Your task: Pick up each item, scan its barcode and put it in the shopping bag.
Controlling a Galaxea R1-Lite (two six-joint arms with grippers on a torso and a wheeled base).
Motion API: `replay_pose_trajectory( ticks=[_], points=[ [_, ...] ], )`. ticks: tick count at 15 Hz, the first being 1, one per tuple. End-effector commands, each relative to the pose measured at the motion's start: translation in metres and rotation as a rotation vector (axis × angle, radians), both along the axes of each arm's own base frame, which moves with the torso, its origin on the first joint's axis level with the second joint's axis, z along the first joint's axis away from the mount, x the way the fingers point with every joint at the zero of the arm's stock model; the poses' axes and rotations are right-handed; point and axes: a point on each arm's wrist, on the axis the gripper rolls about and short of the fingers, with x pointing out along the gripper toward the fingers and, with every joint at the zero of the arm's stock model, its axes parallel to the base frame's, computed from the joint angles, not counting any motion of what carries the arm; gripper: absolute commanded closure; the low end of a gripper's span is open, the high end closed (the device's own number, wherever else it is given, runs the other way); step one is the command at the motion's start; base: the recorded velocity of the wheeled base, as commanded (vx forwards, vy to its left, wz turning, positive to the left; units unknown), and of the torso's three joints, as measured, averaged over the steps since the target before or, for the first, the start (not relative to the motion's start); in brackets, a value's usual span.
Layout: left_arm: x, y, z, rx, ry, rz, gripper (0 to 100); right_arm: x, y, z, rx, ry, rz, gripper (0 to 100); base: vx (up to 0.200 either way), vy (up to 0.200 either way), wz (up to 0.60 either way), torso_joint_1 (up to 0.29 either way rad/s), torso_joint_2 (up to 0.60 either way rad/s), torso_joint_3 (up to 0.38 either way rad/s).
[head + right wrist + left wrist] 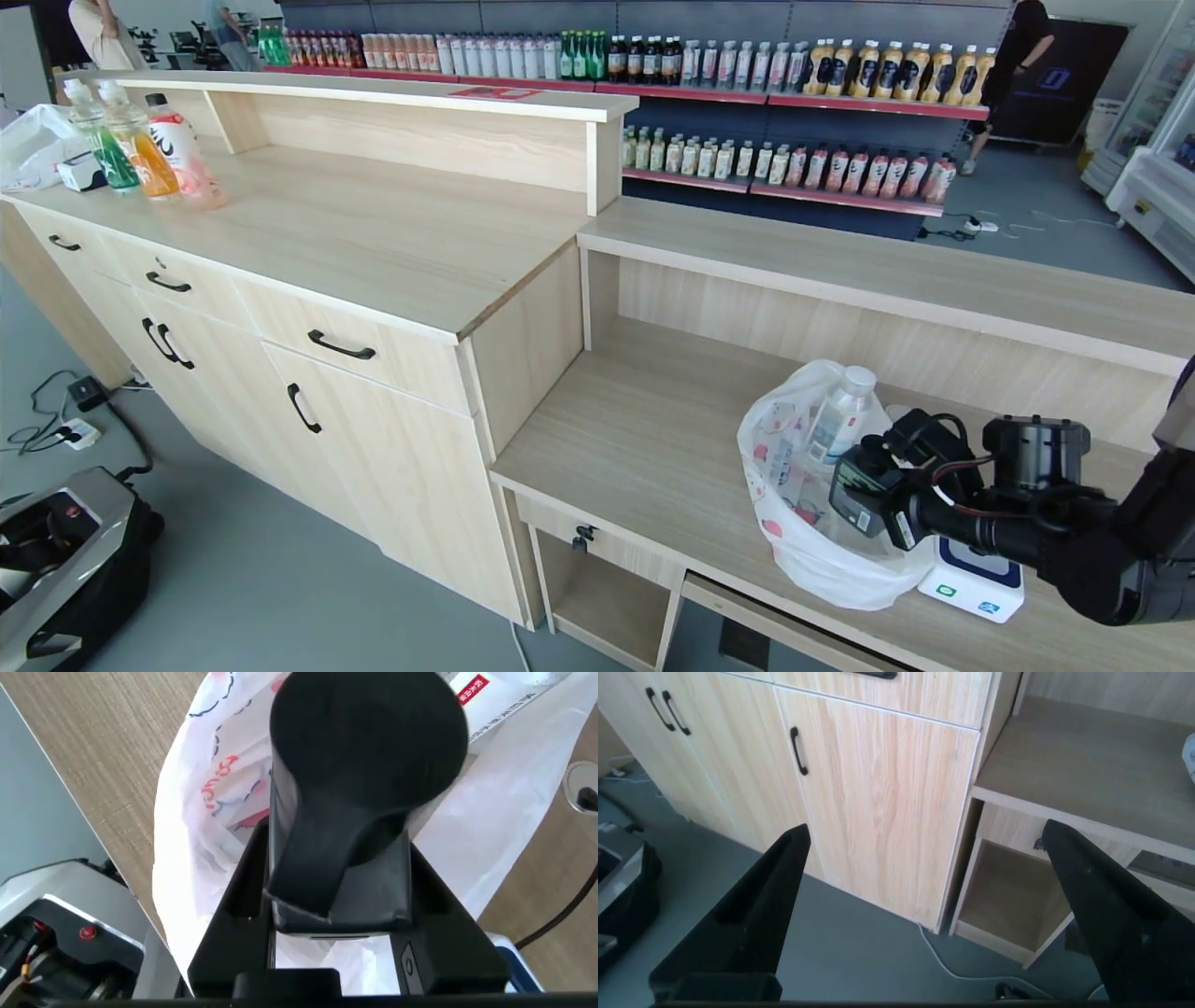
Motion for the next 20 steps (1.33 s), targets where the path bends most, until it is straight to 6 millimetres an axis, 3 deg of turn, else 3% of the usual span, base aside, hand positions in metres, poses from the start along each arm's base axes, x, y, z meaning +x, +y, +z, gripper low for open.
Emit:
replay_pose_trajectory(
  ticks=[1,9,19,20],
  points=[
    [0.0,0.0,0.0,0.0,0.001,0.001,0,0.003,0.001,-0.014,0.001,0.039,0.003,100,0.0,0.0,0.0,0.0,0.0,0.0],
    [0.0,0.0,0.0,0.0,0.001,-0.001,0,0.007,0.003,-0.044,0.053,0.099,0.002,100,0.0,0.0,0.0,0.0,0.0,0.0],
    [0.0,0.0,0.0,0.0,0.001,-0.001,0,0.008,-0.005,-0.051,0.062,0.118,-0.029,100,0.0,0.0,0.0,0.0,0.0,0.0],
    [0.0,0.0,0.0,0.0,0.001,0.001,0,0.008,-0.005,-0.051,0.062,0.12,-0.029,0,0.0,0.0,0.0,0.0,0.0,0.0]
  ],
)
